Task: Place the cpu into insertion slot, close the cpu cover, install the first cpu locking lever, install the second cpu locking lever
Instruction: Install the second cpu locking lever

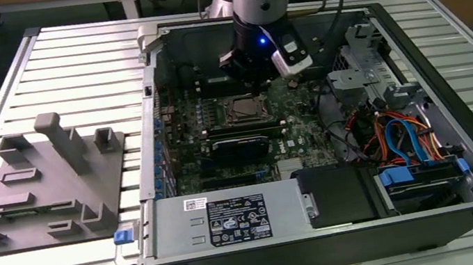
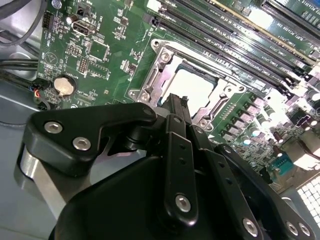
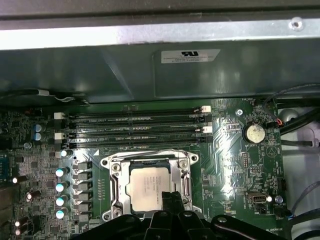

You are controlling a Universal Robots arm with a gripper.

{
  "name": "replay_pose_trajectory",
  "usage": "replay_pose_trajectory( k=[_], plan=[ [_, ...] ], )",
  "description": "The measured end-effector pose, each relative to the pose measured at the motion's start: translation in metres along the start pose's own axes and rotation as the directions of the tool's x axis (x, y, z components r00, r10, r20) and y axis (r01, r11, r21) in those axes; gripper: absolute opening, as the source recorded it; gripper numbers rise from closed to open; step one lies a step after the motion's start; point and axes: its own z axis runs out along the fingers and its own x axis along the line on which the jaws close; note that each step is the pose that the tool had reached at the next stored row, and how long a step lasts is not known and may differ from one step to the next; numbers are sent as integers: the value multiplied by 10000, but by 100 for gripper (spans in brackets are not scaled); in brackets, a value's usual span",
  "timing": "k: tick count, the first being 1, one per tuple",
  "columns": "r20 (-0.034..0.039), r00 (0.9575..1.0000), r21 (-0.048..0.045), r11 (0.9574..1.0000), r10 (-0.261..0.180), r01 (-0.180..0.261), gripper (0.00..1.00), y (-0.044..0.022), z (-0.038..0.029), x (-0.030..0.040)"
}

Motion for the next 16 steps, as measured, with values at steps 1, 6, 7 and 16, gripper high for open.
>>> replay_pose_trajectory(
  k=[1, 6, 7, 16],
  plan=[
    [0, 10000, 1, 10000, 0, 0, 10, -1, -1, 0],
    [0, 10000, 5, 10000, -1, 1, 10, 2, -32, 0],
    [1, 10000, 4, 10000, -1, 1, 10, 2, -39, -1],
    [0, 10000, 5, 10000, -1, 1, 10, -26, -44, -3]
  ],
)
